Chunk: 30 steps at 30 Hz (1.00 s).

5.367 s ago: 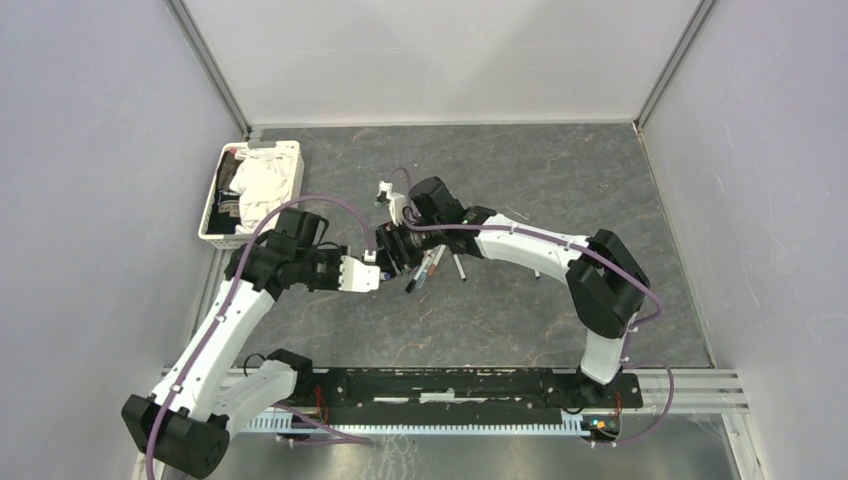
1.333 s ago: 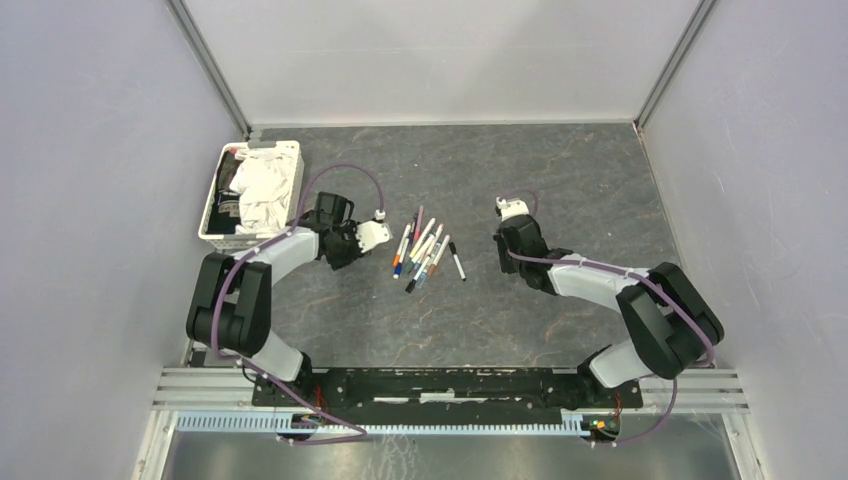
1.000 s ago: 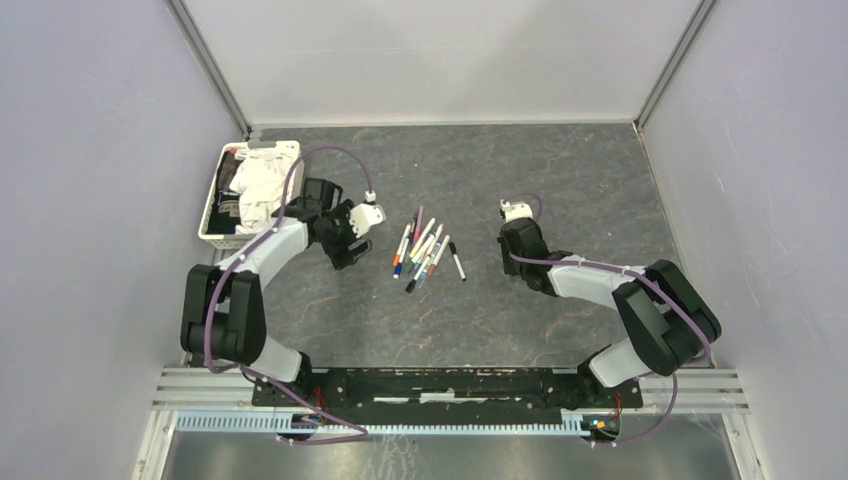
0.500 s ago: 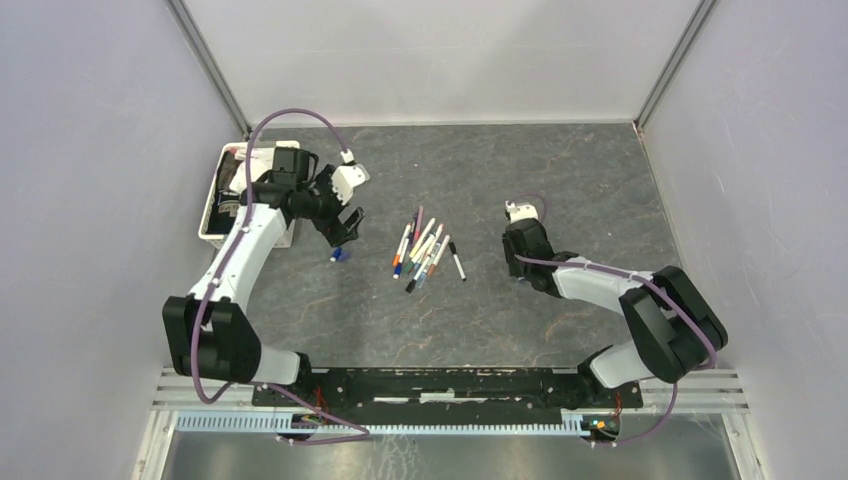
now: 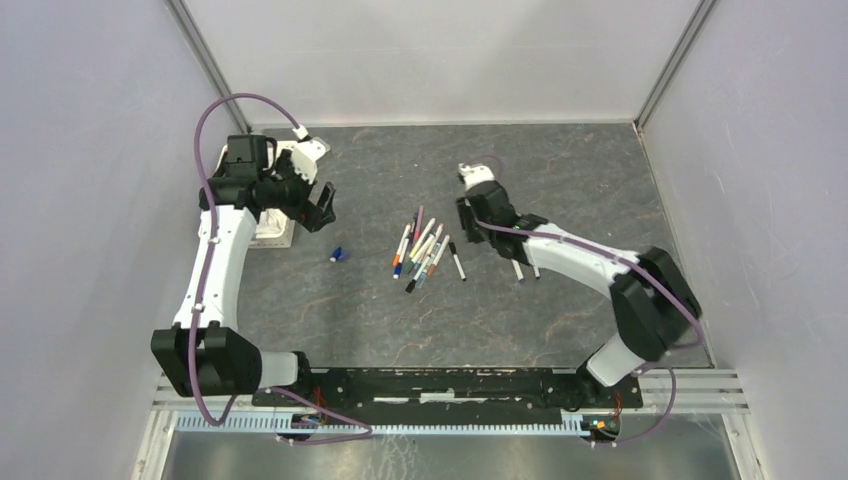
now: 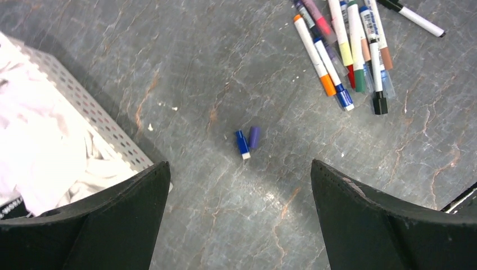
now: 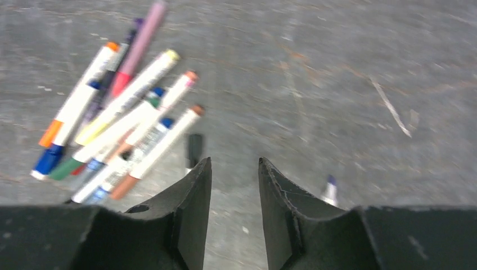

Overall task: Open the pen caps
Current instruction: Place the pen cap at the center of the board, then pick up the pen from the center of the board.

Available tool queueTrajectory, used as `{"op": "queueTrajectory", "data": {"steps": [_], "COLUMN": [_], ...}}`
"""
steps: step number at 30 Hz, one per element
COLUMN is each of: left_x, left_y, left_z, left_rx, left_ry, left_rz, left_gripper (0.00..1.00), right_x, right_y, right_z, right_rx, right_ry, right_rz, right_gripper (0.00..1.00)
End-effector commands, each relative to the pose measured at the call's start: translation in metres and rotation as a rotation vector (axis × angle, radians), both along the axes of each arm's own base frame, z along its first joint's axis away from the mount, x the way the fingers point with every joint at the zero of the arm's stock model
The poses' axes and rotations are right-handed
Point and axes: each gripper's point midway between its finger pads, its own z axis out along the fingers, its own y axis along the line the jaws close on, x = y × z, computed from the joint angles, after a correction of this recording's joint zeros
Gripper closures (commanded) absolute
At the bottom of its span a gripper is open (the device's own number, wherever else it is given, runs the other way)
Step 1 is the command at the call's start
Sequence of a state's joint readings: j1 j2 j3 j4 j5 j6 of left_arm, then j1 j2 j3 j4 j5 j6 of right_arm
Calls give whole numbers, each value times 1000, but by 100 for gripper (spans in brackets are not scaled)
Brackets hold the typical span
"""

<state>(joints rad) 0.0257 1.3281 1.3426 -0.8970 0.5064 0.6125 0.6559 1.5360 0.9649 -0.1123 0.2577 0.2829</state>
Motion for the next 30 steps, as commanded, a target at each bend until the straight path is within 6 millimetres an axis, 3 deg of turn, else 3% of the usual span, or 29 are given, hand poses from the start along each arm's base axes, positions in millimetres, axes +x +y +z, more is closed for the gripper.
{"op": "queueTrajectory", "data": {"steps": [1,4,7,16,24,30], "left_x": [-14,-17,-19,-23,-27,-30], "left_y": [9,13,15,15,14,14], "left_z": [8,4,-1,-7,-5,-4], "left_rx": [-30,-16,-8,-7,-7,-7], "left_ry": [23,29,39,63,55,58], "left_rz": [67,88,96,98,91,81], "left_gripper": [0,0,0,0,0,0], "right_x": [-4,-11,-18,-27,-24,-19], "right_y": [62,90,102,87,86,68], "right_z": [-6,-11,-25,-62,-83,-90], "right_rx": [-16,8,39,6,-13,-90], "right_ry": [57,92,140,207,239,224], "right_rz": [133,161,151,68,36,-32], "right_gripper": [59,62,63,67,67,66]}}
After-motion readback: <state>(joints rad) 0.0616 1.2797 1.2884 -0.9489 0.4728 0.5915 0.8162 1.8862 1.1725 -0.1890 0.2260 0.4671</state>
